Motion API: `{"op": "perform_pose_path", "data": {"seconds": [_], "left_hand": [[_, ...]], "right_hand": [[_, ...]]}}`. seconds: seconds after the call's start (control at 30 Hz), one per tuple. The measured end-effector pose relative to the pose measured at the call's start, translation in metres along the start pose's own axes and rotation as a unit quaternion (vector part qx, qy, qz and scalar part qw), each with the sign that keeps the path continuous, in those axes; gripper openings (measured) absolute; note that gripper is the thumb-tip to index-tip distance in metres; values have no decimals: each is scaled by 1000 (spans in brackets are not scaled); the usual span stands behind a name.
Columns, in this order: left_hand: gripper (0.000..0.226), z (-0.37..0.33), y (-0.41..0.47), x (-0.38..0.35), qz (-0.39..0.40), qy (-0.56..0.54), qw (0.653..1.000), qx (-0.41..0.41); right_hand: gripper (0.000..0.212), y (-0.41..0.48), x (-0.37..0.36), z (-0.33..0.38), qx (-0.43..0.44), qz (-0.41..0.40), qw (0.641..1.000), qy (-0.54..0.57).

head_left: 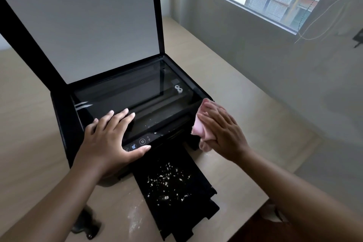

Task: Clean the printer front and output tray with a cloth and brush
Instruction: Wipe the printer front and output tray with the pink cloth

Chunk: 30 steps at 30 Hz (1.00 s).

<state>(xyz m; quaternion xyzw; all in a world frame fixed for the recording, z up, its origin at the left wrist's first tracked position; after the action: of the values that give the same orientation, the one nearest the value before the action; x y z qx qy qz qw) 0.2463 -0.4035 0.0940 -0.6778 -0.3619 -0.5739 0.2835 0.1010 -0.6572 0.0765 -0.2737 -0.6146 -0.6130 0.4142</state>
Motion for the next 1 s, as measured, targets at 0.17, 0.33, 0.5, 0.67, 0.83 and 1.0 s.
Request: {"op": "perform_pose_path", "data": {"seconds": [0.17, 0.33, 0.5, 0.67, 0.83, 1.0], "left_hand": [[103, 1, 1, -2, -1, 4, 1000, -2], [103, 1, 0, -1, 0, 2, 1000, 1], [104, 1, 1, 1, 3, 2, 1000, 1], [103, -2, -1, 1, 6, -2, 1000, 1], [100, 0, -1, 3, 10, 2, 1000, 10], [99, -3, -1, 2, 15, 4, 1000, 11]], "right_hand": [[47, 35, -7, -5, -175, -15, 984, -6], [45, 21, 1, 15, 13, 40, 999, 3], [54, 42, 5, 0, -134, 49, 990, 10], [44, 37, 1, 11, -96, 29, 995, 13], [39, 41, 4, -11, -121, -2, 993, 7], [34, 36, 0, 12, 9, -15, 999, -41]]}}
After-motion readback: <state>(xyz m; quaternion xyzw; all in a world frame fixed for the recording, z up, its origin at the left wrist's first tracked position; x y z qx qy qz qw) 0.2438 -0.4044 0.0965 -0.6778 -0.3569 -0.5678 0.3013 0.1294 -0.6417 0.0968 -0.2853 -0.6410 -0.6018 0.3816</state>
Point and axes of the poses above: each hand's wrist, its own y-axis towards the middle knuckle, its own x-axis out of the back of the hand, z = x × y, the point moved 8 cm from there along y, towards the middle knuckle, and after that the axes turned 6 degrees about x, right-handed, at the moved point
